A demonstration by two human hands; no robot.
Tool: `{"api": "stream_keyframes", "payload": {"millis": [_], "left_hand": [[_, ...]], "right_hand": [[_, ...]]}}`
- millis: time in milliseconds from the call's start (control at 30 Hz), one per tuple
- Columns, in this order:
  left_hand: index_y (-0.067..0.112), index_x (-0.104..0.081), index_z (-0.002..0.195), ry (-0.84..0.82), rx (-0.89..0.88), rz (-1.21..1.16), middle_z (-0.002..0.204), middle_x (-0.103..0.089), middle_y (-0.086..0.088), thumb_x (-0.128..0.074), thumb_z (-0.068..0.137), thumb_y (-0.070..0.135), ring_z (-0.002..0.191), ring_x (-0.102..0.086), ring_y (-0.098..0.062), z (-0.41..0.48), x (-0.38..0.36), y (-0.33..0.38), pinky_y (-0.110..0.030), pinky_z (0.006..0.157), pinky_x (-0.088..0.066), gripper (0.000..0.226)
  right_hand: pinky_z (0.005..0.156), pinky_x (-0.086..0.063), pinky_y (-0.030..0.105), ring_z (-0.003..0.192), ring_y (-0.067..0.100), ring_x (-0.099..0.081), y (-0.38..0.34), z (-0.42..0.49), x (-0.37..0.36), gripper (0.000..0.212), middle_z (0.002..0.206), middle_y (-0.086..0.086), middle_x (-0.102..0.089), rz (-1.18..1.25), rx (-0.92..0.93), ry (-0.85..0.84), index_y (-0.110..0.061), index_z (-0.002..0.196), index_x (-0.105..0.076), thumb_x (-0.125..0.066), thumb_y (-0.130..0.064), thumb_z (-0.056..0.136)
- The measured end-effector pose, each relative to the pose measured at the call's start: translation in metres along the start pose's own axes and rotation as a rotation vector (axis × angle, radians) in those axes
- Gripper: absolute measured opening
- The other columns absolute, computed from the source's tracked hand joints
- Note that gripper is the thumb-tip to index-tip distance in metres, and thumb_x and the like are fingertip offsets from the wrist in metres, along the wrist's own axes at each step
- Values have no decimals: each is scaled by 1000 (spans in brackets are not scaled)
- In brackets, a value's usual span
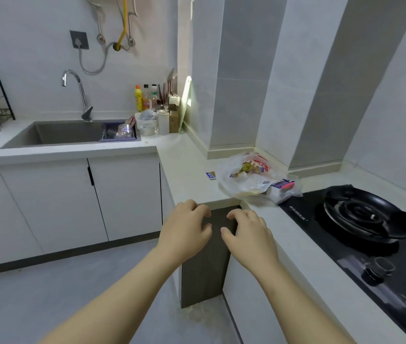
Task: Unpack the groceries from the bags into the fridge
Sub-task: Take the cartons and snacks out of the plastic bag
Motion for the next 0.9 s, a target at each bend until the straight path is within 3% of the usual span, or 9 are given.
{"api": "stream_keyframes", "payload": {"millis": [433, 900], "left_hand": [[25, -53, 121, -246, -109, -11, 118, -50, 3, -44, 93, 34, 109, -45, -16, 124, -55, -73, -25, 83, -40, 31], [27, -53, 121, -248, -186, -55, 119, -51, 4, -46, 93, 35, 110, -47, -15, 256, -133, -32, -26, 90, -43, 30]], "right_hand": [[99, -36, 30, 122, 15, -40, 15, 113, -58, 35, 131, -6, -46, 19, -253, -23, -26, 126, -48, -46, -35, 92], [95, -39, 34, 119, 19, -43, 126, 221, -35, 33, 130, -1, -50, -10, -341, 71, -24, 125, -50, -47, -28, 92]]}}
Point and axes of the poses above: each hand's wrist, its own z-axis towards the middle knuckle, its own x-axis out of the back of the hand, y = z × x, the point moved 4 cm from there along z, towards the middle knuckle
